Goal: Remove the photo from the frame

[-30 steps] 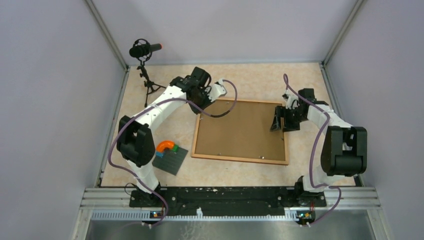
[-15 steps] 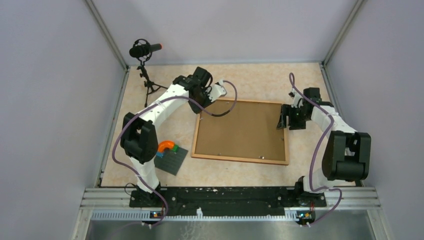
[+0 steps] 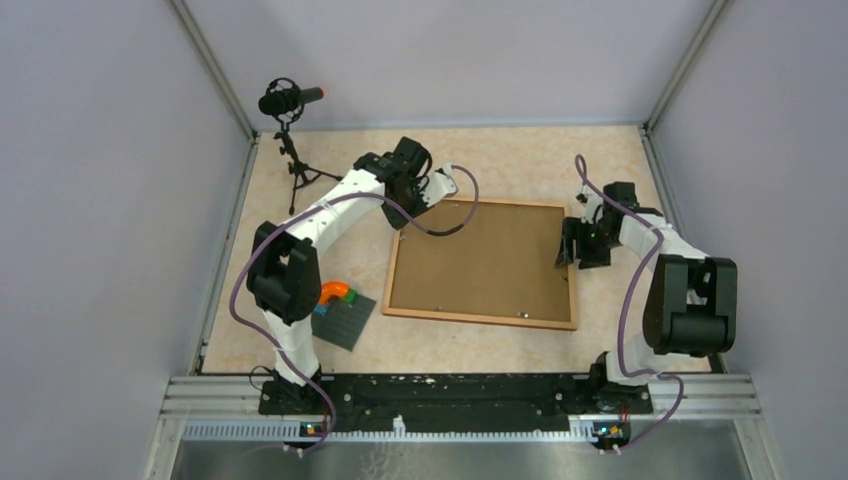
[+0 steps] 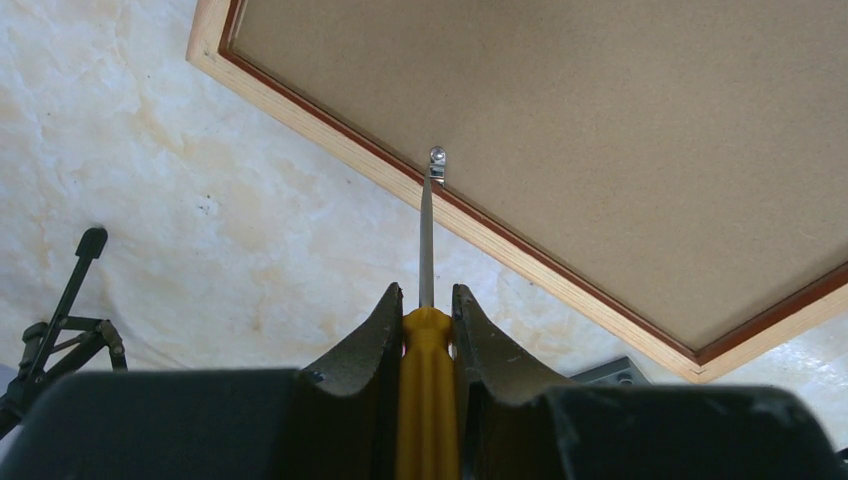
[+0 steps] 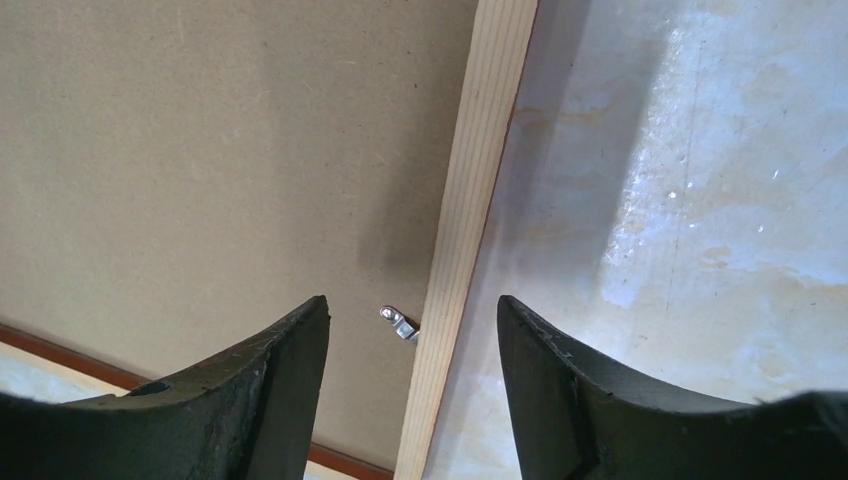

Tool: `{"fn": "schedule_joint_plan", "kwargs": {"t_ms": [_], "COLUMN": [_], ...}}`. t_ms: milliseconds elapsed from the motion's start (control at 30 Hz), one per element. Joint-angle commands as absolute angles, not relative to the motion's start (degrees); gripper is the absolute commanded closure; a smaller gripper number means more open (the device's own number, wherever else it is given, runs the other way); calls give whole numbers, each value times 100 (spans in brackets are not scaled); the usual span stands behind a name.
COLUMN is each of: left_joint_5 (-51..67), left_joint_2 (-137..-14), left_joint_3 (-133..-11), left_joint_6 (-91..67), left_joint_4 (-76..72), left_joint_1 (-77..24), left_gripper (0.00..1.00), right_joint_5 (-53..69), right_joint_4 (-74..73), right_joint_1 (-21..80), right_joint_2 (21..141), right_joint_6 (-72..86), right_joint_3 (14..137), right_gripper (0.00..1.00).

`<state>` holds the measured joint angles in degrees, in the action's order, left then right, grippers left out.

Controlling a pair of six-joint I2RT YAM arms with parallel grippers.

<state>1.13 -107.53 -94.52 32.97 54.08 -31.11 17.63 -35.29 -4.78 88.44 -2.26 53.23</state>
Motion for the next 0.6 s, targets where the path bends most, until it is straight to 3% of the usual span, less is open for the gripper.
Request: {"fn": "schedule_joint_plan", "kwargs": {"t_ms": [0, 567], "left_joint_5": [-252, -255], "left_joint_2": [-10859, -10933], "left_joint_3": [-9604, -9360], "left_joint_6": [3207, 3158], "left_joint_4": [5273, 5114], "left_joint_1": [-3138, -3154], "left_gripper": [100, 100], "right_joint_5": [1720, 2074], "right_joint_4": [-3470, -3603], "right_joint_1": [-554, -554], "right_joint_2": [8968, 9154], "right_joint_6": [-182, -101], "right_joint_3": [5381, 5432], "right_gripper": [39, 41]}}
